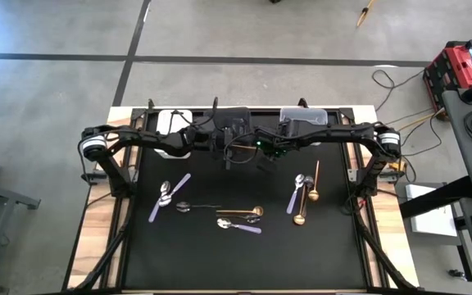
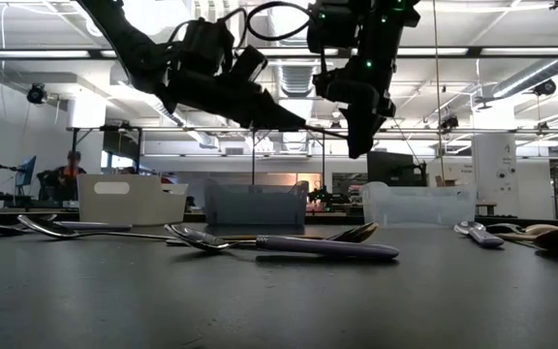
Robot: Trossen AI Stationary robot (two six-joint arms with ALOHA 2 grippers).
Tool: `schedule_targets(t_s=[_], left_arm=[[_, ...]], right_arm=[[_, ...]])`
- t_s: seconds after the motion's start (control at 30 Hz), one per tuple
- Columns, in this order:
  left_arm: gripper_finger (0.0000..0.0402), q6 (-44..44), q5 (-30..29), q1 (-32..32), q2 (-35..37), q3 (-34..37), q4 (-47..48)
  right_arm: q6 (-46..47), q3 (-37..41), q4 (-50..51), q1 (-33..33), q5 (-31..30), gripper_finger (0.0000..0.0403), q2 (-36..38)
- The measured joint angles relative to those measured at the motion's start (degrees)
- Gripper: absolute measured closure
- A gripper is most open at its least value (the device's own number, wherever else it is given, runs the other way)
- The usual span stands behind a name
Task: Sort silverware by color (type)
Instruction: Put the gold spoon into the black bin
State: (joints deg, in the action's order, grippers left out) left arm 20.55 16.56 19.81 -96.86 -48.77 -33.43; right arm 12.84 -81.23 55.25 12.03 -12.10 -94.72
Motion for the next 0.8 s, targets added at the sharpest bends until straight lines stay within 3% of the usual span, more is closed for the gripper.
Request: schedule_targets(t_s=[0.33, 0.47, 0.6, 0.8], left_arm=[[0.0304, 0.2, 0.0, 0.0, 0.0, 0.0, 1.1], [0.0333, 0.2, 0.0, 0.0, 0.0, 0.0, 1.1], [0.0388, 0.2, 0.4, 0.0, 0.0, 0.0, 1.1], [0.0396, 0.2, 0.4, 0.0, 0.0, 0.0, 1.1]], right_arm=[[0.0, 0.0, -0.1, 0.0, 0.0, 0.0388, 0.0], [0.0, 0.0, -0.2, 0.0, 0.0, 0.0388, 0.0], [0.0, 0.0, -0.2, 0.0, -0.1, 0.038, 0.0], [-0.8, 0.0, -0.3, 0.0, -0.1, 0.0371, 0.0]])
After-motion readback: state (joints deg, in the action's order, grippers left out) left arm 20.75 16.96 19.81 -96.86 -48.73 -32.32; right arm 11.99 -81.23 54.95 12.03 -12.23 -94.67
